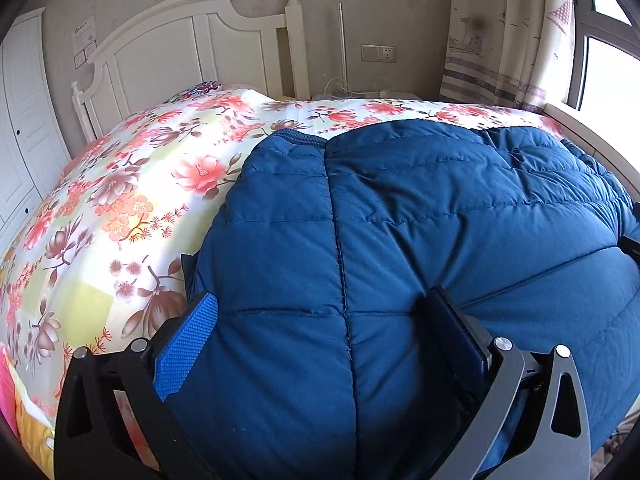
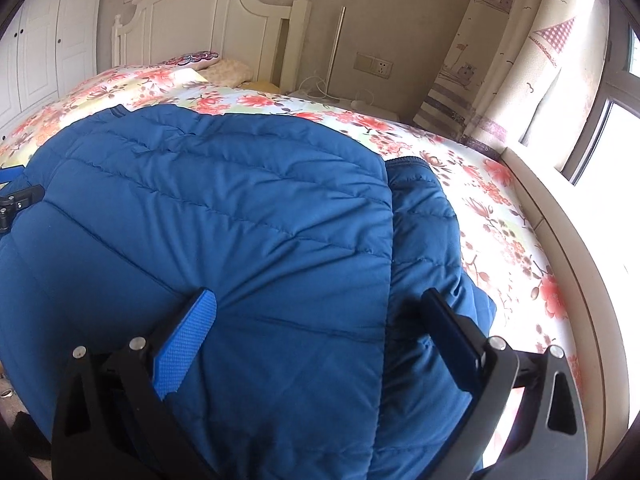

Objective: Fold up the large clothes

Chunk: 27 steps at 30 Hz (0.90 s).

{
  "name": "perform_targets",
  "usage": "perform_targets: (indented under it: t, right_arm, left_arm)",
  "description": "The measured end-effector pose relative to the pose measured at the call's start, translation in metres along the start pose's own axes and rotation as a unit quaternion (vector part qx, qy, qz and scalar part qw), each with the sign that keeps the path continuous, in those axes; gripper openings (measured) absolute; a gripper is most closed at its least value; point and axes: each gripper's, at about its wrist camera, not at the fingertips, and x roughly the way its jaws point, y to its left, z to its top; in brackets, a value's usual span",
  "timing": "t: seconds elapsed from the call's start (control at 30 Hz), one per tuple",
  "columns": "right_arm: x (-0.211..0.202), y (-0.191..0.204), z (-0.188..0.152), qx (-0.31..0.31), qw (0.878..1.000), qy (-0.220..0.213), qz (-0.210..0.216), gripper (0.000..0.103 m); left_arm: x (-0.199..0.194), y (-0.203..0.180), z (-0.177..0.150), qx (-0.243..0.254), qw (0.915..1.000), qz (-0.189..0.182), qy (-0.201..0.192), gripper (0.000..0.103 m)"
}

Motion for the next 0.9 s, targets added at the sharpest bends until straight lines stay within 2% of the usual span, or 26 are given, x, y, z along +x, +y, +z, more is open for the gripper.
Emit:
perform_targets:
  t: [0.13,0.2,0.27,0.3,0.33,0.37,0.4,0.47,0.5,0.57,0.67,0.73,0.8,0.9]
  right_arm:
    - [-0.019,0.011,0.002,-0.010,0.999,-0.007,-0.039,0.100]
    - [-0.041,0.029,-0.003,-0.023,0.999,-0.037,-0.010,0.100]
    - [-0.061,0.055,-0.011,-0.045,0.996,-0.066,0.027,0.100]
    - [-0.065,0.067,-0.016,-0.056,0.995,-0.068,0.053,0.100]
    - [-0.065,0.078,-0.020,-0.068,0.993,-0.060,0.082,0.100]
    - [-0.058,0.086,-0.027,-0.074,0.991,-0.046,0.097,0.100]
    - [-0.051,0.085,-0.031,-0.066,0.992,-0.042,0.101,0.100]
    - [-0.044,0.071,-0.033,-0.034,0.989,-0.035,0.142,0.100]
    - [-0.046,0.067,-0.031,-0.029,0.988,-0.028,0.148,0.100]
    - [-0.058,0.058,-0.030,-0.022,0.992,-0.034,0.120,0.099]
    - [-0.073,0.020,-0.044,0.035,0.994,-0.058,0.088,0.099]
    - [-0.059,-0.007,-0.063,0.073,0.994,-0.036,0.070,0.099]
    - [-0.055,-0.022,-0.079,0.098,0.988,-0.045,0.109,0.100]
    - [-0.069,-0.030,-0.081,0.103,0.988,-0.039,0.110,0.099]
  left_arm:
    - [-0.018,-0.002,-0.002,-0.012,0.9999,0.012,0.000,0.099]
    - [-0.042,-0.010,-0.008,-0.002,0.9996,-0.005,-0.026,0.099]
    - [-0.061,-0.024,-0.016,0.027,0.9987,0.005,-0.044,0.099]
    - [-0.062,-0.029,-0.020,0.038,0.9984,0.008,-0.040,0.099]
    - [-0.054,-0.033,-0.026,0.051,0.9984,0.014,-0.021,0.099]
    - [-0.045,-0.033,-0.032,0.051,0.9986,0.013,-0.004,0.099]
    - [-0.040,-0.029,-0.036,0.042,0.9991,0.003,-0.004,0.099]
    - [-0.039,-0.026,-0.040,0.038,0.9992,-0.006,-0.015,0.099]
    - [-0.039,-0.027,-0.040,0.043,0.9990,-0.002,-0.014,0.099]
    - [-0.040,-0.028,-0.037,0.047,0.9989,0.002,-0.006,0.099]
    - [-0.042,-0.021,-0.038,0.035,0.9993,0.001,-0.009,0.099]
    - [-0.041,-0.018,-0.042,0.029,0.9995,-0.009,-0.012,0.099]
    - [-0.040,-0.020,-0.042,0.031,0.9994,-0.007,-0.011,0.099]
    - [-0.040,-0.025,-0.038,0.039,0.9992,0.006,0.000,0.099]
